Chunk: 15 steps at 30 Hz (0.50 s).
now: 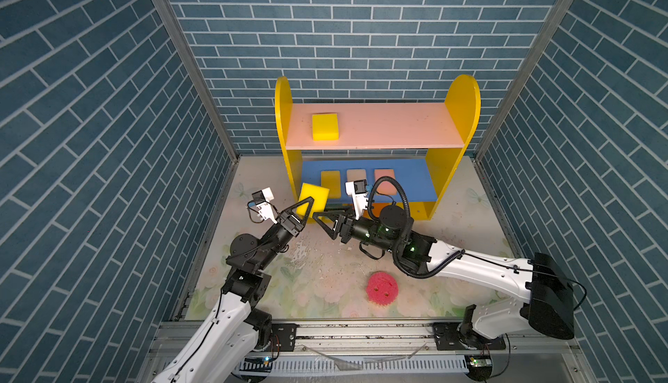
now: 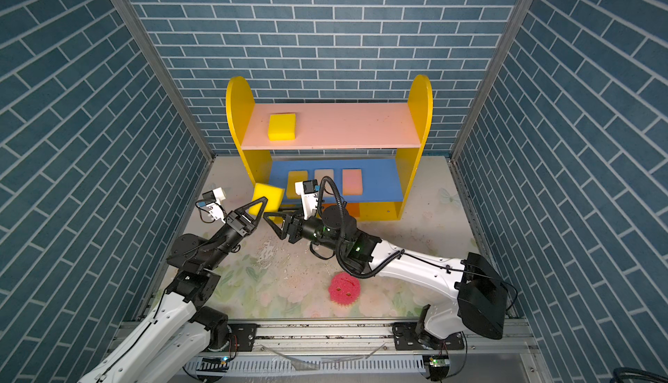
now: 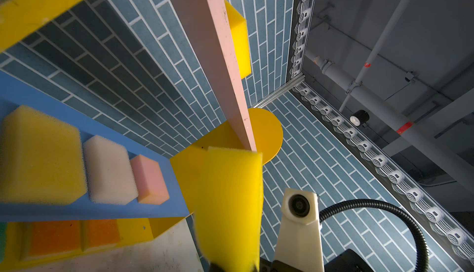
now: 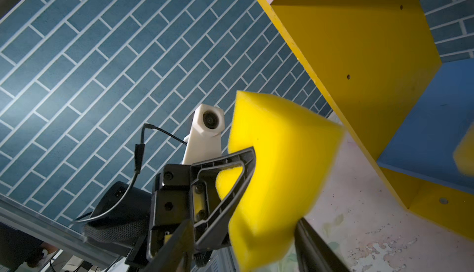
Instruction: Place and organize the cleaning sponges onto the shelf
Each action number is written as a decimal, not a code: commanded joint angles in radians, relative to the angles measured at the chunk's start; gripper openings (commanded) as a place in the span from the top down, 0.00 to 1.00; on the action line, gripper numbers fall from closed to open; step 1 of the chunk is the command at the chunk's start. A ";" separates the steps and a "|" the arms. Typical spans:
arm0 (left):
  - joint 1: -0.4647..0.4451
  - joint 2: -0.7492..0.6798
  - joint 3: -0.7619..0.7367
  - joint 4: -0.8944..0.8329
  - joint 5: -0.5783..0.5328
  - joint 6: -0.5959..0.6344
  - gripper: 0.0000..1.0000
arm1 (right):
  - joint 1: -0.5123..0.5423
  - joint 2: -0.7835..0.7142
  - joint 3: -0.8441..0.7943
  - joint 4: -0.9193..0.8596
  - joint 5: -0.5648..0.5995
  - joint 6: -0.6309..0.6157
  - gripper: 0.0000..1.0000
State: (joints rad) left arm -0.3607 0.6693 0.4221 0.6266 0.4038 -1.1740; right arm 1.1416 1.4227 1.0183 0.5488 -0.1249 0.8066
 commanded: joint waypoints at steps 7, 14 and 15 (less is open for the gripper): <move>-0.007 0.013 0.035 0.088 -0.009 -0.021 0.96 | 0.008 0.021 0.078 -0.035 0.026 -0.032 0.37; -0.014 0.013 0.037 0.084 -0.012 -0.027 0.95 | 0.007 0.046 0.093 0.016 0.027 -0.038 0.38; -0.014 0.012 0.038 0.079 -0.012 -0.027 0.95 | 0.007 0.040 0.088 0.022 0.026 -0.038 0.39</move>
State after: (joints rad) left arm -0.3691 0.6865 0.4297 0.6785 0.3923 -1.2003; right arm 1.1454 1.4681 1.0664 0.5171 -0.1081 0.7929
